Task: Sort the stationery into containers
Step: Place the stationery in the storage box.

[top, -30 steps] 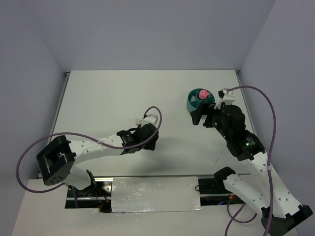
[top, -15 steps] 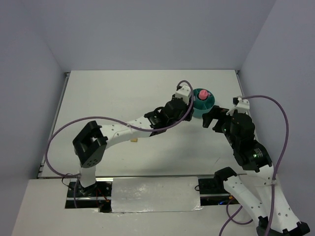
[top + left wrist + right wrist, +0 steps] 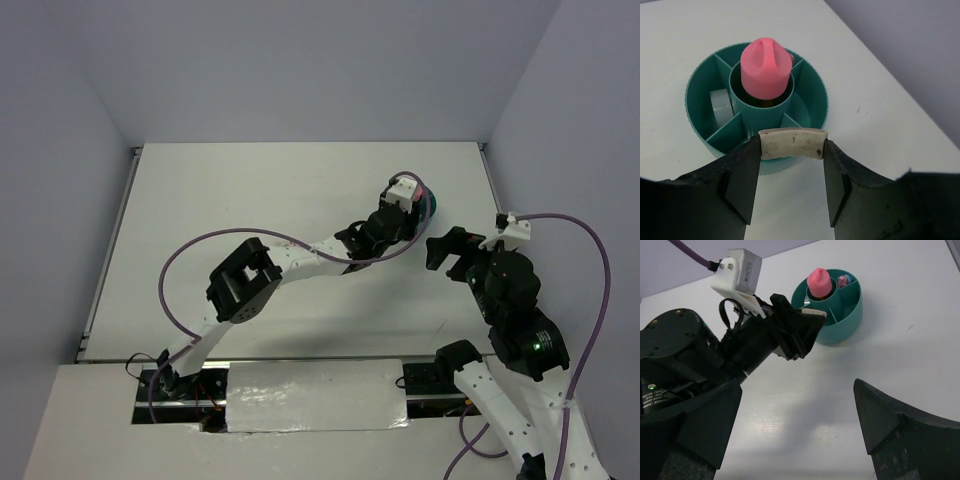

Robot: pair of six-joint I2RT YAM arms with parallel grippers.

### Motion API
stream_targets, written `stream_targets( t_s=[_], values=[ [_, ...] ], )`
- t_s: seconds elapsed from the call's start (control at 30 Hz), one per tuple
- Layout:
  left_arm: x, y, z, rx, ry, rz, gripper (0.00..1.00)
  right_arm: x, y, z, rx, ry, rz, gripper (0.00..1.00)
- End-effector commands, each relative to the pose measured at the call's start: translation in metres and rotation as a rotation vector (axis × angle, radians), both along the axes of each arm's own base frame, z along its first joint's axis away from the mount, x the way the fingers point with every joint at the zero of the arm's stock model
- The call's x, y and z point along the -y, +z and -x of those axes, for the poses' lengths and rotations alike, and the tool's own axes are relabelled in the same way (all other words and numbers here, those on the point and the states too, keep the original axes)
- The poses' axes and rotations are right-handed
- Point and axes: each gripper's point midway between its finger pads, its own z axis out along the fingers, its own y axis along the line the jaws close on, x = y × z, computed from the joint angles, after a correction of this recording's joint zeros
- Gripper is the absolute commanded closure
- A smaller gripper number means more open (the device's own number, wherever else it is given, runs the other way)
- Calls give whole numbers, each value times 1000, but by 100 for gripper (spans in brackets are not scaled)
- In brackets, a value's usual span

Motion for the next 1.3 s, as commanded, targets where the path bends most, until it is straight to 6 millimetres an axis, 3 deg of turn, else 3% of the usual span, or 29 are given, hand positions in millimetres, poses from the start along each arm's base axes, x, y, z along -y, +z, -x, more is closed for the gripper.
stream_targets(
  t_s=[0.0, 0.43, 0.5, 0.67, 0.83, 0.97, 1.0, 1.03, 1.07, 1.1, 1.13, 1.2, 1.27],
  values=[
    [7, 42, -14, 100, 60, 102, 79, 2, 9, 7, 16, 12, 10, 0],
    [4, 22, -23, 126, 92, 54, 61, -9, 18, 14, 68, 87, -8, 0],
    [3, 19, -22, 125, 90, 57, 49, -10, 19, 14, 70, 91, -8, 0],
    [0, 16, -23, 123, 93, 54, 39, -12, 18, 13, 65, 104, -8, 0],
    [-2, 15, -29, 100, 86, 71, 15, -13, 21, 15, 74, 110, -9, 0],
    [-6, 17, -29, 104, 86, 64, 10, -13, 21, 15, 75, 112, -10, 0],
    [-10, 30, -28, 114, 96, 79, 10, -14, 22, 15, 77, 116, -9, 0],
    [-14, 27, -24, 110, 95, 81, 9, -13, 22, 14, 77, 114, -9, 0],
    [-19, 47, -21, 125, 99, 100, 9, -14, 21, 14, 74, 116, -8, 0],
    [-27, 54, -21, 128, 127, 98, 8, -15, 22, 14, 75, 122, -10, 0],
    [-35, 52, -18, 119, 143, 78, 7, -16, 23, 14, 75, 126, -11, 0],
    [-62, 72, -12, 99, 203, 33, 2, -17, 23, 14, 73, 137, -7, 0],
    [-98, 67, -2, 33, 265, -79, 1, -23, 21, 15, 69, 170, -9, 0]
  ],
)
